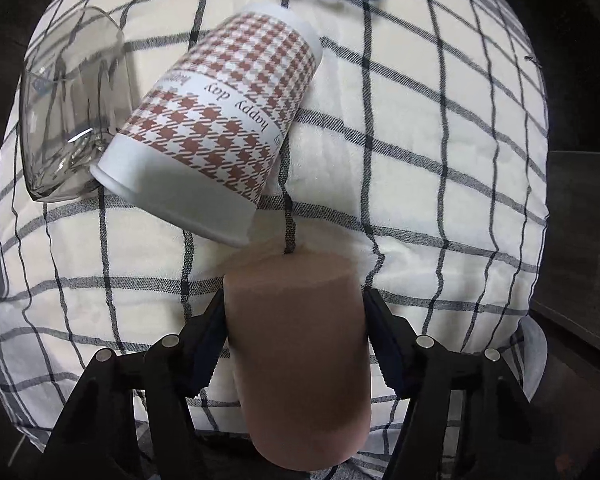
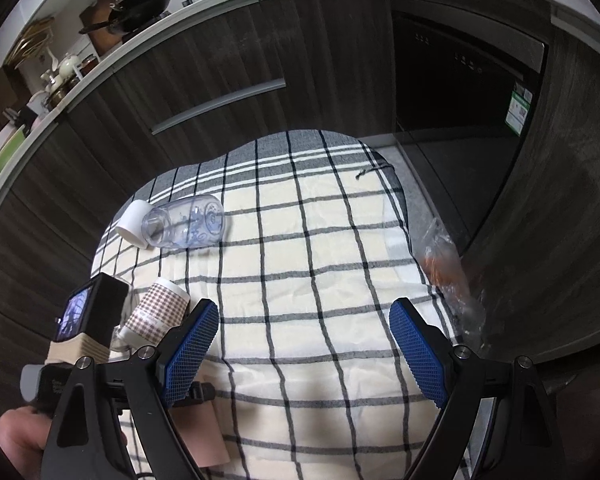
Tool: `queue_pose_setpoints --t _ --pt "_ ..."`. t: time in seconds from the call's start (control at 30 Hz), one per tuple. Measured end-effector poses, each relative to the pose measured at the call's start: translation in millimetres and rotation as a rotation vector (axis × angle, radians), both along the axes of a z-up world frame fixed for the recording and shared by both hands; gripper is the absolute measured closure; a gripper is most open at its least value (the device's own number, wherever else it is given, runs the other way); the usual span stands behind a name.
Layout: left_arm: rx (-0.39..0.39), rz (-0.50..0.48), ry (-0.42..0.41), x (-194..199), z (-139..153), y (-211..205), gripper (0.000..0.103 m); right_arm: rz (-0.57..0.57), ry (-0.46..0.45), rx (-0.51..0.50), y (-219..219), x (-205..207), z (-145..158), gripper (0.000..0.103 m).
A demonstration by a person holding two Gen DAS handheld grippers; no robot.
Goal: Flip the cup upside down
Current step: 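Lower the pink cup with the left gripper, rim down, onto the towel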
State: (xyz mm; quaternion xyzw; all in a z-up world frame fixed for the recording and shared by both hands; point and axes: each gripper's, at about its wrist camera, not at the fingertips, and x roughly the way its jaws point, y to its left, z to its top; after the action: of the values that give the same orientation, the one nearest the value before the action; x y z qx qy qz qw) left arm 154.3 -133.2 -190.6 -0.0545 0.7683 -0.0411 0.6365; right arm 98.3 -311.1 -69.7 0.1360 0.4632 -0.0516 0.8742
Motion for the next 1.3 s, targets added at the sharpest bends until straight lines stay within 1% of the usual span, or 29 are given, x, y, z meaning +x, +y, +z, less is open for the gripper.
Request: queue_pose_setpoints --t 0.17,0.33,0.5,0.6,0.7,0.77,0.8,0.87,0.9,0.93,1.0,1.07,1.13,1.23,1.3 --pt "-0.024 -0.012 -0.089 -6 25 1 0.038 -0.004 0.001 -0.007 3 -6 2 0.016" --pt "-0.041 -0.034 -0.25 -19 56 9 0.038 0.005 -0.002 -0.01 9 -17 6 0.016" --pt "-0.019 -0.058 -0.473 -33 78 22 0.038 0.018 0.002 -0.027 18 -26 5 0.016" --pt "0.003 -0.076 -0.644 -46 88 34 0.038 0.026 0.002 -0.037 24 -31 3 0.016" --pt "0.032 -0.092 -0.808 -59 87 46 0.038 0.036 -0.001 -0.047 31 -36 2 0.016" --pt "0.02 -0.071 -0.875 -66 85 55 0.038 0.049 -0.003 -0.061 39 -40 -1 0.016" --pt "0.006 -0.056 -0.934 -72 83 60 0.038 0.055 0.001 -0.074 43 -41 -2 0.016" --pt "0.008 -0.039 -1.02 -82 81 64 0.038 0.069 0.005 -0.09 51 -45 -5 0.016" --pt "0.004 -0.035 -1.094 -90 78 66 0.038 0.073 0.009 -0.1 55 -48 -6 0.016" --pt "0.042 -0.054 -1.147 -96 74 64 0.038 0.078 0.011 -0.108 58 -50 -7 0.016" --pt "0.07 -0.085 -1.209 -106 63 61 0.038 0.082 0.021 -0.12 62 -54 -10 0.016" --pt "0.082 -0.093 -1.207 -107 53 59 0.038 0.085 0.033 -0.129 66 -57 -14 0.016" --pt "0.058 -0.076 -1.169 -104 46 62 0.038 0.093 0.043 -0.14 70 -60 -15 0.016" --pt "0.064 -0.08 -1.175 -105 46 61 0.038 0.098 0.042 -0.152 73 -63 -14 0.016" --pt "0.072 -0.085 -1.179 -112 46 59 0.038 0.097 0.044 -0.156 74 -64 -14 0.016"
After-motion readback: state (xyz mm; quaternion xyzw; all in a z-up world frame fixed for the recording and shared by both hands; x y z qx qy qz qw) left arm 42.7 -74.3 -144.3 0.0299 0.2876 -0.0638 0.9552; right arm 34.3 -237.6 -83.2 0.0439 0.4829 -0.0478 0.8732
